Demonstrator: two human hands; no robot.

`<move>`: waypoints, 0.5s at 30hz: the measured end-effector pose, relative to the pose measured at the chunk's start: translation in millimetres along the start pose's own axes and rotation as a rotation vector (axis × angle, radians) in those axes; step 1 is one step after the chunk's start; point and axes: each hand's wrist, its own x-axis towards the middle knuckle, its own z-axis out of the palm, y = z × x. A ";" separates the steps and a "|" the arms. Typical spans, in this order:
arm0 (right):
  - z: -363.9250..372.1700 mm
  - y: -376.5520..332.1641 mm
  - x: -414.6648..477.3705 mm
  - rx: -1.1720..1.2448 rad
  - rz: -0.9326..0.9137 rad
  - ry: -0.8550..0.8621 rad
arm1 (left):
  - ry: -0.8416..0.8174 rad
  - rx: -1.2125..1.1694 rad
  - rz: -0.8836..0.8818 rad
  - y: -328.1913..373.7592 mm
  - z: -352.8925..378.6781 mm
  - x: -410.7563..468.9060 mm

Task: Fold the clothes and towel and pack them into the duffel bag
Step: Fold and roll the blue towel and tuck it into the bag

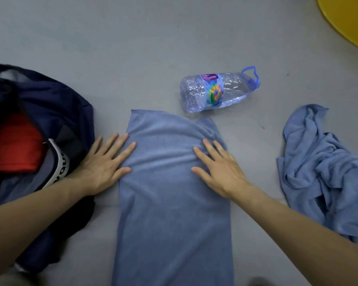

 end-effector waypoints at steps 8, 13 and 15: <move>-48.6 25.5 55.5 0.072 0.000 0.132 | 0.068 -0.189 -0.049 27.3 -63.3 84.9; -48.2 37.8 65.9 -0.012 0.028 -0.049 | -0.059 -0.129 -0.057 37.4 -66.9 118.6; -44.4 46.5 63.2 -0.006 0.110 -0.032 | -0.074 -0.093 -0.062 29.9 -61.3 115.7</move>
